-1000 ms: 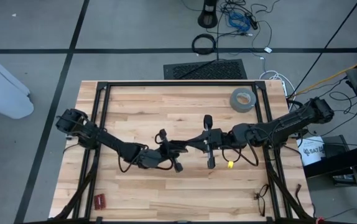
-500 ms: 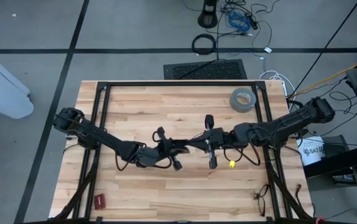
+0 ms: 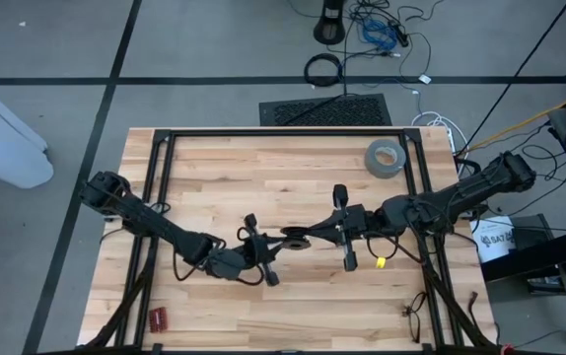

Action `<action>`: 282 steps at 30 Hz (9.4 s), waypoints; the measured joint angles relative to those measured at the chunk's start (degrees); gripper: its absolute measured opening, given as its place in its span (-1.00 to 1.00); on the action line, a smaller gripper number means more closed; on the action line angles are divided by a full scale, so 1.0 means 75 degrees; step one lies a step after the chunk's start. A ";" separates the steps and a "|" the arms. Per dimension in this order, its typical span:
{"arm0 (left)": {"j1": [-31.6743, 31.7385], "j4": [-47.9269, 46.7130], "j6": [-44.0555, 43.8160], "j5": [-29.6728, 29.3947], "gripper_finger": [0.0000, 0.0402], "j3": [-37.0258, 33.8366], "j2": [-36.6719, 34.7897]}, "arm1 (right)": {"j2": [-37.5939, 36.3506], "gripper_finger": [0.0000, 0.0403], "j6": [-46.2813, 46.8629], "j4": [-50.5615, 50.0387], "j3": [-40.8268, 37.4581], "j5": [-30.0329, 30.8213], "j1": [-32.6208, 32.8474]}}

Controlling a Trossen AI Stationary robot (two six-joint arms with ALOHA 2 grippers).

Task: Coil cords
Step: Coil the black wire onto the spool

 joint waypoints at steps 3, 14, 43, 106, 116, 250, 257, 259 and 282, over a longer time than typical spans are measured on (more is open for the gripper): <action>-0.0162 -0.0013 0.0284 0.0000 -0.88 0.0000 0.0000 | -0.0050 -1.00 0.0103 -0.0167 0.0000 0.0000 0.0012; -0.0770 -0.1117 0.0116 0.0020 -0.44 -0.0003 -0.0325 | -0.0086 -1.00 0.0467 -0.0693 0.0000 0.0003 0.0066; -0.1178 -0.0889 -0.0258 -0.0606 -0.40 -0.0003 -0.1929 | 0.0076 -1.00 0.0317 -0.1015 0.0001 0.0450 0.0187; -0.0797 0.0696 0.0564 0.1043 -0.99 -0.0006 -0.1338 | 0.0509 -0.83 -0.0110 -0.0512 0.0003 0.0422 0.0457; -0.0782 0.0390 0.0485 0.0763 -0.99 -0.0006 -0.1338 | -0.0002 -0.64 0.0552 -0.1402 0.0003 0.0367 0.0768; -0.0319 0.3474 -0.2056 0.1883 0.09 -0.0032 0.2113 | -0.0837 -1.00 -0.0614 -0.0364 0.0003 0.0597 0.0584; -0.0229 0.4135 -0.1054 0.1093 0.09 -0.0032 0.2346 | -0.0837 -1.00 -0.0614 -0.0354 0.0003 0.0597 0.0584; -0.0160 0.4276 -0.1027 0.1091 0.09 -0.0032 0.2383 | -0.0837 -1.00 -0.0614 -0.0348 0.0003 0.0597 0.0584; 0.0175 0.4150 -0.0907 0.2447 -0.13 0.0256 0.2428 | -0.0794 -1.00 -0.0844 -0.0173 0.0003 0.0600 0.0578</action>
